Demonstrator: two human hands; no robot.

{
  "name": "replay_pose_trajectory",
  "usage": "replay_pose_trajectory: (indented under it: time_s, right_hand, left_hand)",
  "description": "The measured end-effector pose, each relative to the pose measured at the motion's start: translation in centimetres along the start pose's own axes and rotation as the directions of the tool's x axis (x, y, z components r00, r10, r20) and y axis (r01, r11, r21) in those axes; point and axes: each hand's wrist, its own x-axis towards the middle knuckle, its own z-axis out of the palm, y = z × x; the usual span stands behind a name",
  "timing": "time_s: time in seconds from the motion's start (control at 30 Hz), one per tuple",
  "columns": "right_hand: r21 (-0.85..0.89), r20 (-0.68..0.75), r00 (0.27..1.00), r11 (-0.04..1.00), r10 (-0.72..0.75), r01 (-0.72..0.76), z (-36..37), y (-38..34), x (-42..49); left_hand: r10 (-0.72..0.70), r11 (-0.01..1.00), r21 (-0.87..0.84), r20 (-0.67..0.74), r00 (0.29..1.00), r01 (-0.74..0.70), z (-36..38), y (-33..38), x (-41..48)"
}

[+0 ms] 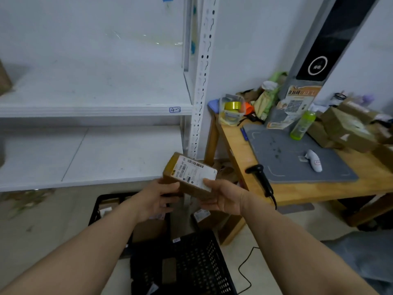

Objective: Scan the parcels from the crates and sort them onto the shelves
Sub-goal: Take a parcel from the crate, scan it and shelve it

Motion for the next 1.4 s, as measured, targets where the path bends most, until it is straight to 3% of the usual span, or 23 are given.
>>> replay_pose_trajectory:
  time_s: [0.13, 0.37, 0.53, 0.6, 0.67, 0.77, 0.93, 1.03, 1.17, 1.4]
  right_hand:
    - [-0.117, 0.107, 0.994, 0.993, 0.037, -0.025, -1.9, 0.4, -0.4]
    - [-0.088, 0.108, 0.991, 0.992, -0.084, 0.094, -5.0, -0.3, 0.1]
    - [-0.079, 0.107, 0.993, 0.995, -0.046, 0.055, -6.0, 0.3, 1.1]
    - [-0.187, 0.050, 0.999, 0.982, -0.017, 0.026, -6.6, 0.6, 1.6]
    - [-0.375, -0.129, 0.990, 0.927, -0.063, 0.010, -8.0, 0.9, 2.2]
    - [-0.593, -0.428, 0.868, 0.803, -0.251, -0.060, -12.0, 0.6, 3.2]
    - [-0.730, -0.551, 0.708, 0.666, -0.442, -0.153, -18.7, -0.8, 3.0]
    - [-0.700, -0.613, 0.643, 0.693, -0.459, -0.172, -21.6, -1.2, 3.6]
    - [-0.650, -0.642, 0.688, 0.716, -0.339, -0.254, -24.4, -1.8, 6.1]
    - [-0.650, -0.607, 0.744, 0.713, -0.279, -0.263, -25.7, -1.9, 9.8]
  left_hand:
    - [0.053, 0.998, -0.013, -0.124, 0.991, -0.055, 2.2, 0.1, 1.4]
    - [0.098, 0.995, 0.011, -0.210, 0.973, -0.098, 5.0, 0.5, 2.8]
    - [-0.001, 0.997, 0.071, -0.154, 0.988, 0.012, 9.2, -1.4, 3.9]
    - [-0.027, 0.994, 0.102, -0.205, 0.978, 0.049, 10.2, -2.0, 4.4]
    - [-0.043, 0.986, 0.141, -0.280, 0.959, 0.085, 10.4, -2.4, 5.2]
    - [-0.053, 0.982, 0.151, -0.357, 0.932, 0.113, 10.7, -2.6, 6.2]
    - [-0.053, 0.985, 0.128, -0.406, 0.913, 0.114, 12.8, -2.6, 8.1]
    - [-0.062, 0.984, 0.131, -0.397, 0.916, 0.124, 13.6, -2.9, 9.8]
    - [-0.079, 0.968, 0.187, -0.411, 0.908, 0.169, 14.2, -3.2, 11.7]
    - [-0.136, 0.961, 0.166, -0.413, 0.900, 0.221, 14.6, -3.9, 13.1]
